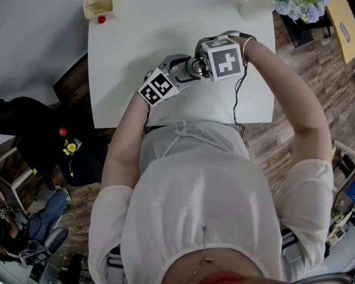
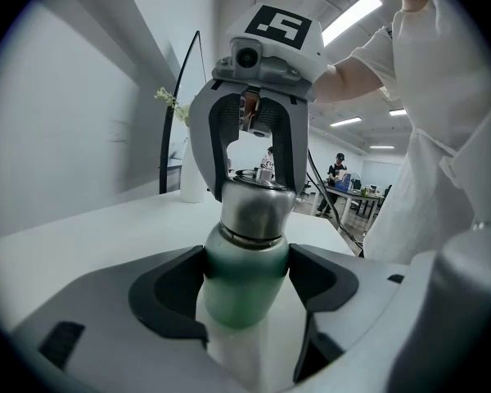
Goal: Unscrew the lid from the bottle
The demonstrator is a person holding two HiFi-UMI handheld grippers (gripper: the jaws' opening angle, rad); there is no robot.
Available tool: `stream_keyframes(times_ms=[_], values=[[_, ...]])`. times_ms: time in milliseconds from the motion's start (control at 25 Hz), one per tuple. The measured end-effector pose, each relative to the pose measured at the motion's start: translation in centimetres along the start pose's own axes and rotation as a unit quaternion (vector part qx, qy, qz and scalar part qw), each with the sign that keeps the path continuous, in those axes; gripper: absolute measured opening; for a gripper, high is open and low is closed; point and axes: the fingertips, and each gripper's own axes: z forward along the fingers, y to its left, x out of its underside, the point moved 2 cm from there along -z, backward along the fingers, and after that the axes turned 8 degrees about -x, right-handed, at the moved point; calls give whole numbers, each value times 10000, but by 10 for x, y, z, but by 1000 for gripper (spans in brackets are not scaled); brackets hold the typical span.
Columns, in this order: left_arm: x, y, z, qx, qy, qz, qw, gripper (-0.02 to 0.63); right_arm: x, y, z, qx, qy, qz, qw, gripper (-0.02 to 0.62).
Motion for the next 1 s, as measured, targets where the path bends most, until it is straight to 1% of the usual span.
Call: stream_keyframes(times_ms=[40,120,200,240,320,400,480,520,640,720,800,840,880,960,1000], values=[[0,0,0,-3,0,-1,10000,342,0,0,0,16,-47,90,9999,236],[1,0,0,-7,-3,-4,10000,342,2,1,0,67,-116,427,9990,236],[1,0,-1,-10,-5,-6,10000,342,10,1,-2,142,-158,838,9963,257],[1,0,-1,-13,-4,-7,10000,342,11,0,-4,187,-298,999,9944,281],[1,0,-1,-22,-4,-19,10000,342,7,-2,-8,280,-807,1309,9877,313],[1,0,-1,-28,-26,-51,10000,342,6,-3,-11,435,-1227,1732,9762,319],[1,0,0,-33,-66,-92,9999,342,7,-3,-12,574,-1486,2297,9602,316],[1,0,0,-35,-82,-101,9999,342,8,-3,-12,635,-1591,2662,9486,314],[0,-1,0,-27,-82,-113,9999,342,12,-3,-6,733,-1913,3753,9040,305],[-2,-2,0,-33,-76,-122,9999,342,11,-1,-1,656,-2172,4249,8763,308],[-3,-2,0,-43,-76,-137,9999,342,8,-2,2,611,-2413,4603,8522,307],[-2,-2,0,-49,-68,-146,9999,342,7,-3,3,616,-2483,4720,8436,305],[-1,-2,0,-52,-59,-149,9999,342,7,-5,4,635,-2509,4796,8385,296],[1,-2,0,-49,-40,-149,9999,342,9,-7,5,682,-2494,4846,8357,254],[1,-2,0,-46,-26,-152,9999,342,10,-8,5,679,-2491,4830,8367,253]])
